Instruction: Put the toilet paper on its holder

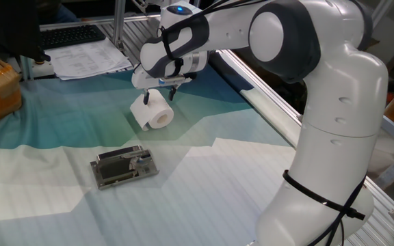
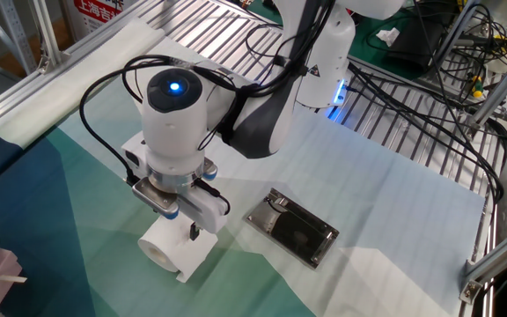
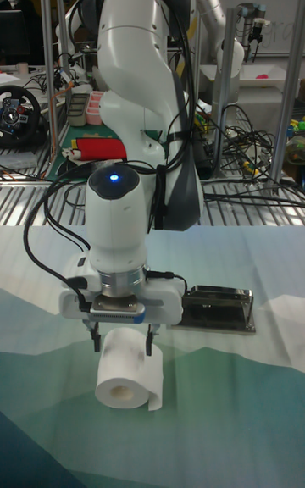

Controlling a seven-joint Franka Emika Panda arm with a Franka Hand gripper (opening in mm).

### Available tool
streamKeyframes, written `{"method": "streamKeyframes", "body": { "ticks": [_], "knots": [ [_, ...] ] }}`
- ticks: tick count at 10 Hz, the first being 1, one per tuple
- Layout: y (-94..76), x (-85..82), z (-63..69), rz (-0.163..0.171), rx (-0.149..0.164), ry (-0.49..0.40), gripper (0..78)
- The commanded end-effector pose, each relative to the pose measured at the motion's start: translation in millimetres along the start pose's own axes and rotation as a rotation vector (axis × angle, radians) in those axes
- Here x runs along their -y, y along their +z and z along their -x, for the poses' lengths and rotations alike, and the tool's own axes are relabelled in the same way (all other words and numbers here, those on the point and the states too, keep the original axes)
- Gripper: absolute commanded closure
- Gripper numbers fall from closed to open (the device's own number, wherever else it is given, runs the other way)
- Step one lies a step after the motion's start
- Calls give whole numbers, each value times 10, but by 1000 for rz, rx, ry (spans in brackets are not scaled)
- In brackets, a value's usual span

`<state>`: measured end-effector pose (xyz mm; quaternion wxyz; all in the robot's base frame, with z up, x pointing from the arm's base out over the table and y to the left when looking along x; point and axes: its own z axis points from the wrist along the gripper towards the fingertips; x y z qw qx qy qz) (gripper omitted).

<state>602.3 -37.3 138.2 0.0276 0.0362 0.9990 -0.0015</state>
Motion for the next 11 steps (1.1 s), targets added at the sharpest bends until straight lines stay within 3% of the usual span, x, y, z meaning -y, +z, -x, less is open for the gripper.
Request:
{"method": "streamKeyframes", "body": {
  "ticks": [1, 11],
  "knots": [
    [55, 0, 23, 4, 11, 0, 2],
    [239, 5, 24, 13, 30, 8, 2]
  ]
}}
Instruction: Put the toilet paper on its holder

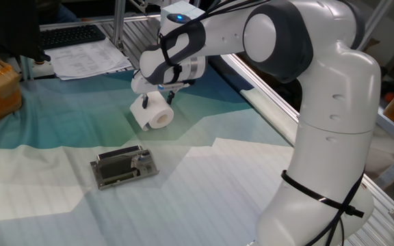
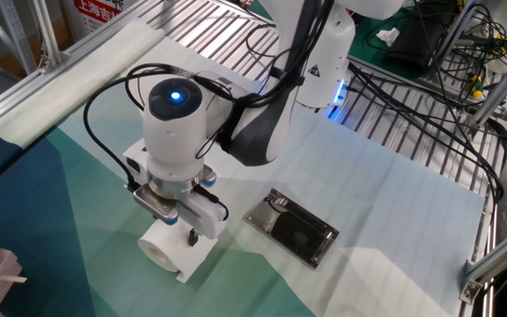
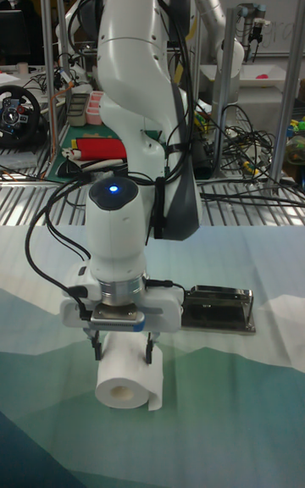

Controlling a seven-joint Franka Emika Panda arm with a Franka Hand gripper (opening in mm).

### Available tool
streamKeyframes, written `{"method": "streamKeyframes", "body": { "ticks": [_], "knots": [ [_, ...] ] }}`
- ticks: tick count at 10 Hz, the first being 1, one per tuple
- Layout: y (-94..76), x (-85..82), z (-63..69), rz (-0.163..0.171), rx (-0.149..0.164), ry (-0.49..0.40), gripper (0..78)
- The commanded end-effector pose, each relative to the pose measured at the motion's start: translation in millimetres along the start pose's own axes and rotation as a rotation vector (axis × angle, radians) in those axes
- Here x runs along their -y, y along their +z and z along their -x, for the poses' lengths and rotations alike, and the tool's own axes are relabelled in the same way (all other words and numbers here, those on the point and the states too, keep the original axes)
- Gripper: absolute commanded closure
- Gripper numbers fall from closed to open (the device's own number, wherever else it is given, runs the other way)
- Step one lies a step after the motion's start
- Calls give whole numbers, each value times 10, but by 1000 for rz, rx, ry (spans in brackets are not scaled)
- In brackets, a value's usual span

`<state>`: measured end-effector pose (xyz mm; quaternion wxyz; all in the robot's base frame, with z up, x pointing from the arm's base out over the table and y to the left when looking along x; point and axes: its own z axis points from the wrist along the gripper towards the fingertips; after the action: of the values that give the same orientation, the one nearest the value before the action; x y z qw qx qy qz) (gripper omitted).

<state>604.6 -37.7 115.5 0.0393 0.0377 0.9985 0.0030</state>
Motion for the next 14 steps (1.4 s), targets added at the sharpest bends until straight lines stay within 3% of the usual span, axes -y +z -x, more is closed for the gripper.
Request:
{"method": "streamKeyframes", "body": {
  "ticks": [1, 14],
  "knots": [
    [21, 4, 11, 4, 9, 6, 2],
    [153, -46, -19, 8, 47, 54, 2]
  ]
}}
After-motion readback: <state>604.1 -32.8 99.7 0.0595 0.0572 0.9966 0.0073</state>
